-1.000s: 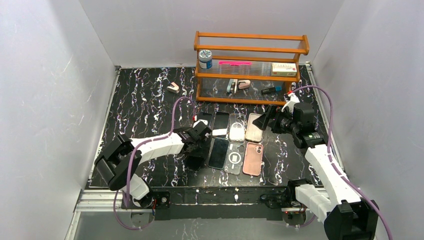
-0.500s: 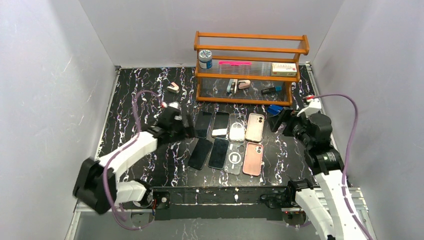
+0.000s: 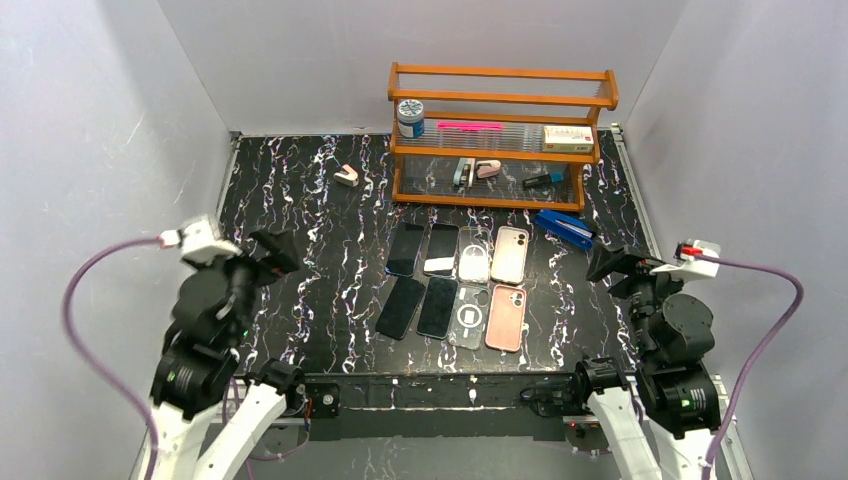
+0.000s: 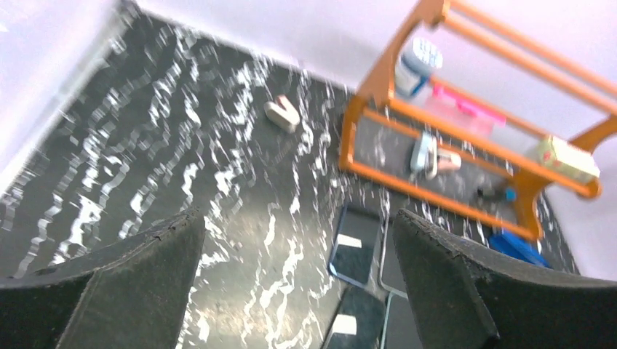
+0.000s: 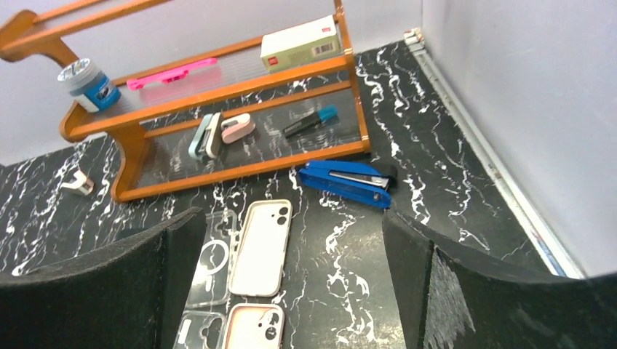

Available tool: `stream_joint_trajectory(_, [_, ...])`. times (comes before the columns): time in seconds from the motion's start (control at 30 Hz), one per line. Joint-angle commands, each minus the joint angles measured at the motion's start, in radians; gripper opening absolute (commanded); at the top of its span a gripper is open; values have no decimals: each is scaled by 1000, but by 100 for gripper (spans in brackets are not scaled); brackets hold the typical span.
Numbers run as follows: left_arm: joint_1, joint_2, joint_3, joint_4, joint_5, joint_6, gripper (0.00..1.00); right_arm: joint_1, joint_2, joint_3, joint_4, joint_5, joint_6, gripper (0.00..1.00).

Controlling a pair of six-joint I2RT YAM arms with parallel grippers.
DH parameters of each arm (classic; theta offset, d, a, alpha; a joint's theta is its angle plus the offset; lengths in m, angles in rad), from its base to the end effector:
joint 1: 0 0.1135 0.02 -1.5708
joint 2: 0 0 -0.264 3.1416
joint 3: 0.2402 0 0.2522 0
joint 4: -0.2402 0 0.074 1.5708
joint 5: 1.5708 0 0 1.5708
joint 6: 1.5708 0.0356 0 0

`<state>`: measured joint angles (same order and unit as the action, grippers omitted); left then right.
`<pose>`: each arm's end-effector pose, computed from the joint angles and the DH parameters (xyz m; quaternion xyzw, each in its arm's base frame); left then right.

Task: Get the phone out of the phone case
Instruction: Reset both arms

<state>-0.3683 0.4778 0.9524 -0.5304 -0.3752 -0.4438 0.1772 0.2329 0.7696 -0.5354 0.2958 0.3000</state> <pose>0.0821 -0.0177 0.3942 -0.1550 0.7085 -0.1421 0.6737 0.0521 -0.0012 0.3514 0.1470 0.6912 0.0642 0.7046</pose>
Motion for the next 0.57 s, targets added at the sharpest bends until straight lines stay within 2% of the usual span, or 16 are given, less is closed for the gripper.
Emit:
stream_joint_trajectory(0.0, [3,-138,44,-56,-182,141,98,2,-38,47,10,83,-29,99])
stream_joint_trajectory(0.17, [3,-223,43,-53,-219,176,98,3,-49,45,18,69,-20,99])
stream_joint_trajectory(0.53, [3,-252,2,-54,-232,142,98,3,-61,59,25,63,-40,99])
